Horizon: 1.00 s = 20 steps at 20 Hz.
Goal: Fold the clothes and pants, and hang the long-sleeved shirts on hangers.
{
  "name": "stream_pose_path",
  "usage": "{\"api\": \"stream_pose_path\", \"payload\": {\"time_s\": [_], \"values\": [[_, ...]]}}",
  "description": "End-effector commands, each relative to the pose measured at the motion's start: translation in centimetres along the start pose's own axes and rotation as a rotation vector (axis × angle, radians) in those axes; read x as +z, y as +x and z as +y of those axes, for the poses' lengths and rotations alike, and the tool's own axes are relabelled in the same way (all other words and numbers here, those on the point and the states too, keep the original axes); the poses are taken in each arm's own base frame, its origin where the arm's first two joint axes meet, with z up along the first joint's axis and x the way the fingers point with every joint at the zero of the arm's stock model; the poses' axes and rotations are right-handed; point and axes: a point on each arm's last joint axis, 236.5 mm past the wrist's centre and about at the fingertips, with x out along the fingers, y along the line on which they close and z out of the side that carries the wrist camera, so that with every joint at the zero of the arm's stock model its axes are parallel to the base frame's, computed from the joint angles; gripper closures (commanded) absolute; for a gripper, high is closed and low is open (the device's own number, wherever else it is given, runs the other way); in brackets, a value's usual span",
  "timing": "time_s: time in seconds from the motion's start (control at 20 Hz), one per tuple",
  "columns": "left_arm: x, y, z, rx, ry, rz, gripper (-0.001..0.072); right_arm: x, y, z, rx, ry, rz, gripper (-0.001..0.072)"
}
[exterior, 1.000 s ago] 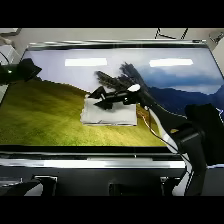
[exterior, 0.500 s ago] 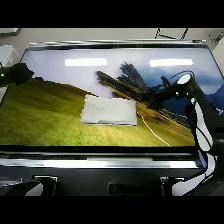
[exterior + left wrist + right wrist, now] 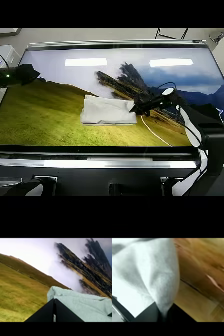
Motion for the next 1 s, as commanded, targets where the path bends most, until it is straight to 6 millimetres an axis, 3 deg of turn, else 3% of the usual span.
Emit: {"api": "stream_pose_path", "payload": {"time_s": [0.0, 0.1, 0.2, 0.3, 0.55, 0.75, 0.85, 0.95], "values": [[-0.1, 0.1, -0.4, -0.007, 0.007, 0.001, 0.0687, 1.8, -3.5, 3.8, 0.074, -0.130, -0.065, 0.0669], [-0.1, 0.1, -0.4, -0.007, 0.007, 0.001, 0.0687, 3.7, -10.0, 6.8, 0.095, -0.205, -0.179, 0.0668], [-0.1, 0.1, -0.4, -0.007, 0.007, 0.000, 0.0687, 5.3, -17.8, 7.4, 0.045, -0.206, -0.327, 0.0668], [0.1, 0.1, -0.4, -0.008, 0.007, -0.006, 0.0687, 5.7, -25.5, 5.3, -0.053, -0.140, -0.463, 0.0668], [0.1, 0.1, -0.4, -0.008, 0.008, -0.006, 0.0687, 2.7, -41.1, -1.4, -0.186, 0.093, -0.779, 0.0667], [0.1, 0.1, -0.4, -0.008, 0.028, -0.006, 0.0686, -1.0, -49.3, -5.6, -0.168, 0.309, -0.985, 0.0667], [0.1, 0.1, -0.4, -0.008, 0.035, -0.006, 0.0687, -3.2, -52.0, -7.1, -0.143, 0.422, -1.053, 0.0667], [0.1, 0.1, -0.4, -0.008, 0.035, -0.006, 0.0687, -5.8, -53.1, -8.1, -0.137, 0.496, -1.064, 0.0667]]}}
